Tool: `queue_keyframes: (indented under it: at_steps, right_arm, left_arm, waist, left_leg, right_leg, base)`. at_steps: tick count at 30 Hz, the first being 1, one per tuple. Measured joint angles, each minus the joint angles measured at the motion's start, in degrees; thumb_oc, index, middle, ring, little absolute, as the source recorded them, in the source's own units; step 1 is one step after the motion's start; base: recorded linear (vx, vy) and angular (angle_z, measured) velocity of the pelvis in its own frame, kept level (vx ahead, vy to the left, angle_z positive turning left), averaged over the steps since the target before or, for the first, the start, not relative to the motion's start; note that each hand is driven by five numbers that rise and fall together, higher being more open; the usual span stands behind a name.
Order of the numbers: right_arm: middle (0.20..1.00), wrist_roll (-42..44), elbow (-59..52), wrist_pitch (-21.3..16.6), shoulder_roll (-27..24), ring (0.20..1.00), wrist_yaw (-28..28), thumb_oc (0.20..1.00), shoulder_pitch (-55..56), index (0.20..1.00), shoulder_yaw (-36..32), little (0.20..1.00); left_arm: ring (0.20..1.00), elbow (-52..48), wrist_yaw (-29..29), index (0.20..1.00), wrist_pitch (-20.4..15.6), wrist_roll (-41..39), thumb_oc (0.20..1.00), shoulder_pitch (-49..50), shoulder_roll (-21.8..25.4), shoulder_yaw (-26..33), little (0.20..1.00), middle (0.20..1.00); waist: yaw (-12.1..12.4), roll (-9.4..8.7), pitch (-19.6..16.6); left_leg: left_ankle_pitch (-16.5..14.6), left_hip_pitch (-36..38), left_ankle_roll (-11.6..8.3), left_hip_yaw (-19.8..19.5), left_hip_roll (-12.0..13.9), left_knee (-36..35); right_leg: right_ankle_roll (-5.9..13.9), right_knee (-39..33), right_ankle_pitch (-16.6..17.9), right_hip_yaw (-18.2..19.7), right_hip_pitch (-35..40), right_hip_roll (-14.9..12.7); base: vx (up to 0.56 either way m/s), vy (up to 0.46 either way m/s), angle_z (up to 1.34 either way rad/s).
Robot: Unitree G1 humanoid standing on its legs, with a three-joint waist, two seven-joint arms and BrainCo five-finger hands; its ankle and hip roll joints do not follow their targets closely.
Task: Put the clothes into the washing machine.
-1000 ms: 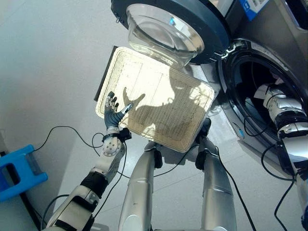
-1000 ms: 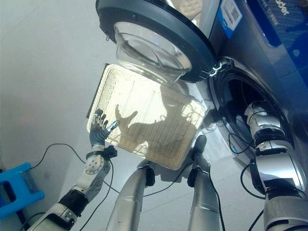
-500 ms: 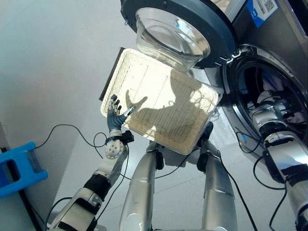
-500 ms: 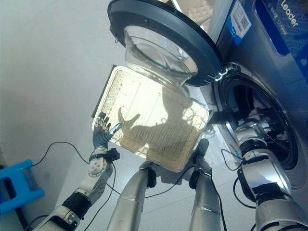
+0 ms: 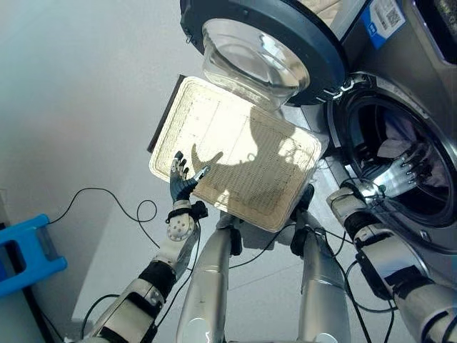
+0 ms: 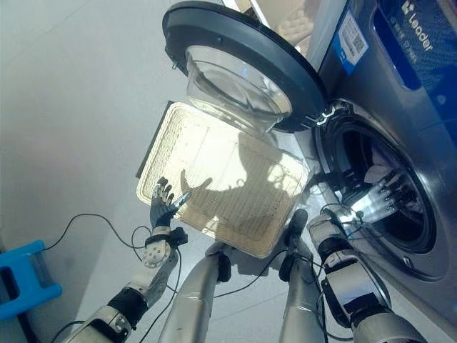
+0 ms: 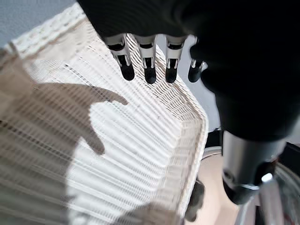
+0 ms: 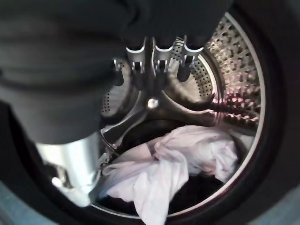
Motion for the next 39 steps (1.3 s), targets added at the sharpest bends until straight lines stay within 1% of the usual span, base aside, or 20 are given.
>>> queue_keyframes:
  at_steps: [5, 7, 10, 14, 15, 17, 18, 19, 20, 21, 22, 23, 24, 26, 28, 29, 31, 32, 34, 39]
  right_arm:
    - [1.000, 0.28, -0.03, -0.39, 0.58, 1.000, -0.01, 1.000, 0.70, 1.000, 0.19, 1.000]
    - [1.000, -0.11, -0.54, -0.26, 0.89, 1.000, 1.01, 1.000, 1.20, 1.000, 1.88, 1.000]
    - [1.000, -4.54, -1.74, 0.01, 1.71, 1.000, 10.85, 1.000, 3.10, 1.000, 7.88, 1.000]
    - [1.000, -7.97, -1.78, -0.25, 2.75, 1.000, 20.50, 1.000, 6.78, 1.000, 10.89, 1.000]
    - [1.000, -9.59, -1.83, -0.31, 3.41, 1.000, 23.72, 1.000, 8.96, 1.000, 12.03, 1.000]
    - [1.000, -10.75, -1.88, -0.44, 3.94, 1.000, 27.82, 1.000, 11.10, 1.000, 13.11, 1.000]
    - [1.000, -10.75, -1.86, -0.44, 4.26, 1.000, 28.28, 1.000, 11.46, 1.000, 13.08, 1.000]
    - [1.000, -11.01, -1.81, -1.35, 4.80, 1.000, 31.49, 1.000, 13.00, 1.000, 13.26, 1.000]
    - [1.000, -11.01, -1.81, -1.35, 4.80, 1.000, 31.49, 1.000, 13.00, 1.000, 13.26, 1.000]
    - [1.000, -11.22, -1.85, -3.05, 5.31, 1.000, 35.06, 1.000, 15.94, 1.000, 14.39, 1.000]
    - [1.000, -11.28, -1.84, -3.97, 6.05, 1.000, 36.63, 1.000, 18.36, 1.000, 14.78, 1.000]
    - [1.000, -11.29, -1.74, -4.68, 6.13, 1.000, 37.81, 1.000, 19.76, 1.000, 14.74, 1.000]
    - [1.000, -11.94, -1.68, -6.20, 6.09, 1.000, 40.42, 1.000, 21.45, 1.000, 14.80, 1.000]
    - [1.000, -12.63, -1.66, -7.61, 6.43, 1.000, 43.06, 1.000, 24.50, 1.000, 14.81, 1.000]
    - [1.000, -13.85, -1.67, -8.69, 6.43, 1.000, 44.58, 1.000, 27.18, 1.000, 14.79, 1.000]
    - [1.000, -14.89, -1.64, -9.16, 6.48, 1.000, 45.27, 1.000, 29.92, 1.000, 14.80, 1.000]
    - [1.000, -15.86, -1.33, -9.38, 6.39, 1.000, 45.60, 1.000, 32.15, 1.000, 14.74, 1.000]
    - [1.000, -16.42, -1.18, -9.85, 6.38, 1.000, 46.12, 1.000, 32.28, 1.000, 14.66, 1.000]
    - [1.000, -18.15, -1.14, -10.96, 7.10, 1.000, 47.83, 1.000, 34.56, 1.000, 14.83, 1.000]
    - [1.000, -20.93, -1.06, -13.07, 7.46, 1.000, 50.51, 1.000, 37.40, 1.000, 14.82, 1.000]
  left_arm:
    - [1.000, 0.06, -0.46, 1.000, -0.05, 0.01, 1.000, -0.02, -0.02, 0.34, 1.000, 1.000]
    - [1.000, 0.39, -0.62, 1.000, -0.16, 0.12, 1.000, -0.04, -0.07, 0.40, 1.000, 1.000]
    - [1.000, 4.59, -1.42, 1.000, 0.28, 1.25, 1.000, 0.10, -0.48, 0.43, 1.000, 1.000]
    - [1.000, 8.10, -3.87, 1.000, 0.32, 2.96, 1.000, 0.41, -0.57, 1.17, 1.000, 1.000]
    - [1.000, 9.26, -4.79, 1.000, 0.40, 2.94, 1.000, 1.36, -0.33, 2.52, 1.000, 1.000]
    - [1.000, 12.39, -6.09, 1.000, 1.67, 2.88, 1.000, 1.91, -0.35, 3.53, 1.000, 1.000]
    - [1.000, 12.37, -6.17, 1.000, 1.76, 2.86, 1.000, 2.30, -0.16, 3.72, 1.000, 1.000]
    - [1.000, 13.55, -7.48, 1.000, 2.54, 2.99, 1.000, 3.10, 0.04, 4.43, 1.000, 1.000]
    - [1.000, 13.55, -7.48, 1.000, 2.54, 2.99, 1.000, 3.10, 0.04, 4.43, 1.000, 1.000]
    - [1.000, 16.81, -9.06, 1.000, 4.53, 4.21, 1.000, 3.77, -0.36, 4.40, 1.000, 1.000]
    - [1.000, 17.06, -9.77, 1.000, 4.80, 5.09, 1.000, 5.37, -0.21, 4.38, 1.000, 1.000]
    - [1.000, 17.87, -10.40, 1.000, 5.03, 5.53, 1.000, 6.12, -0.18, 4.43, 1.000, 1.000]
    - [1.000, 20.23, -11.56, 1.000, 6.50, 7.70, 1.000, 5.82, -0.30, 4.38, 1.000, 1.000]
    - [1.000, 22.68, -12.99, 1.000, 7.49, 9.83, 1.000, 7.83, -0.16, 4.22, 1.000, 1.000]
    - [1.000, 25.22, -13.95, 1.000, 8.45, 11.52, 1.000, 9.43, -0.42, 4.28, 1.000, 1.000]
    - [1.000, 25.91, -14.44, 1.000, 8.93, 12.19, 1.000, 11.48, -0.43, 4.22, 1.000, 1.000]
    - [1.000, 26.52, -14.61, 1.000, 9.07, 14.07, 1.000, 13.58, -0.51, 4.21, 1.000, 1.000]
    - [1.000, 27.41, -14.87, 1.000, 9.09, 15.17, 1.000, 13.57, -0.58, 4.33, 1.000, 1.000]
    - [1.000, 28.86, -15.67, 1.000, 10.16, 18.86, 1.000, 15.54, -0.75, 4.14, 1.000, 1.000]
    - [1.000, 29.13, -16.25, 1.000, 11.32, 23.18, 1.000, 17.25, -1.04, 3.17, 1.000, 1.000]
  waist:
    - [-0.03, 0.00, 0.00]
    - [-0.26, -0.04, -0.02]
    - [-0.64, -0.07, -0.01]
    - [-0.30, -0.25, -0.08]
    - [-0.28, -0.89, -0.38]
    - [-0.17, -1.55, -0.60]
    - [-0.19, -1.88, -0.87]
    - [-1.24, -2.57, -1.01]
    - [-1.24, -2.57, -1.01]
    - [-1.35, -3.25, -1.17]
    - [-1.40, -4.37, -1.99]
    - [-1.66, -4.71, -2.14]
    - [-1.58, -5.35, -2.45]
    - [-1.65, -6.42, -4.67]
    - [-1.64, -6.85, -6.57]
    - [-1.70, -7.04, -10.02]
    - [-1.91, -7.05, -12.96]
    - [-1.95, -7.02, -12.98]
    - [-1.71, -7.49, -15.83]
    - [-1.77, -8.59, -21.14]
  left_leg:
    - [-0.02, 0.68, -0.04, -0.05, 0.12, -0.17]
    - [-0.08, 1.60, -0.12, -0.20, 0.22, -0.17]
    - [-0.31, 4.57, -0.44, -1.04, 0.47, -0.24]
    - [-0.53, 9.99, -0.76, -1.50, 0.65, -1.29]
    - [-0.85, 11.99, -1.17, -1.45, 0.81, -2.03]
    - [-0.86, 14.89, -1.29, -1.44, 0.96, -2.88]
    - [-0.95, 15.08, -1.37, -1.37, 0.95, -3.06]
    - [-1.21, 16.38, -1.22, -1.55, 1.14, -3.60]
    - [-1.21, 16.38, -1.22, -1.55, 1.14, -3.60]
    - [-0.84, 20.57, -1.87, -1.66, 1.20, -5.17]
    - [-1.15, 22.89, -2.23, -1.55, 1.30, -6.35]
    - [-1.31, 23.97, -2.19, -1.46, 1.50, -6.97]
    - [-0.89, 26.46, -2.44, -1.52, 1.54, -8.01]
    - [-0.98, 28.89, -2.69, -1.32, 1.86, -9.63]
    - [-0.86, 31.80, -2.99, -1.13, 2.01, -11.67]
    - [-0.95, 33.31, -3.27, -1.02, 2.20, -13.00]
    - [-1.01, 34.10, -3.54, -0.88, 2.45, -13.91]
    - [-0.82, 35.65, -3.65, -0.43, 2.48, -14.91]
    - [-0.64, 39.65, -3.97, 0.15, 2.73, -17.38]
    - [-0.69, 41.84, -4.24, 0.27, 2.98, -19.25]
  right_leg:
    - [0.13, -0.25, -0.13, -0.13, 0.78, 0.20]
    - [0.24, -0.25, -0.28, -0.18, 1.74, 0.33]
    - [0.15, -0.70, -0.50, -0.57, 5.19, 0.51]
    - [0.43, -1.23, -1.56, -1.03, 10.66, 0.72]
    - [0.46, -1.71, -1.83, -1.09, 12.53, 0.89]
    - [0.55, -2.96, -1.77, -1.39, 15.52, 1.32]
    - [0.57, -3.04, -1.92, -1.51, 15.51, 1.28]
    - [0.52, -3.46, -2.22, -1.59, 17.06, 1.50]
    - [0.52, -3.46, -2.22, -1.59, 17.06, 1.50]
    - [0.92, -5.25, -1.87, -1.86, 21.33, 2.13]
    - [0.94, -6.10, -2.27, -1.87, 23.27, 2.38]
    - [0.95, -6.34, -2.31, -1.87, 24.39, 2.64]
    - [0.99, -7.78, -2.13, -1.99, 26.96, 3.34]
    - [1.00, -9.41, -2.13, -1.98, 29.24, 3.87]
    - [1.00, -11.55, -1.85, -1.96, 32.00, 4.57]
    - [0.93, -12.87, -1.79, -1.96, 33.40, 5.10]
    - [1.03, -13.43, -1.97, -1.96, 33.96, 5.50]
    - [1.04, -14.37, -1.81, -1.94, 35.44, 5.80]
    - [1.27, -16.72, -1.68, -1.87, 39.10, 6.52]
    - [1.41, -18.50, -1.91, -1.75, 41.17, 7.30]
  base:
    - [0.00, 0.000, 0.00]
    - [0.00, 0.000, 0.00]
    - [0.02, -0.040, 0.06]
    - [0.04, -0.032, 0.03]
    - [0.04, -0.022, -0.02]
    - [0.07, -0.032, -0.04]
    - [0.12, -0.056, -0.03]
    - [0.09, -0.039, -0.01]
    - [0.07, -0.031, 0.04]
    - [0.13, -0.043, -0.02]
    - [0.17, -0.047, -0.03]
    - [0.20, -0.045, -0.03]
    - [0.21, -0.019, -0.04]
    - [0.19, -0.015, -0.07]
    - [0.09, -0.004, -0.08]
    - [0.18, -0.017, -0.08]
    - [0.23, -0.038, -0.05]
    - [0.17, -0.038, -0.06]
    - [0.10, -0.019, -0.08]
    - [0.09, -0.029, -0.02]
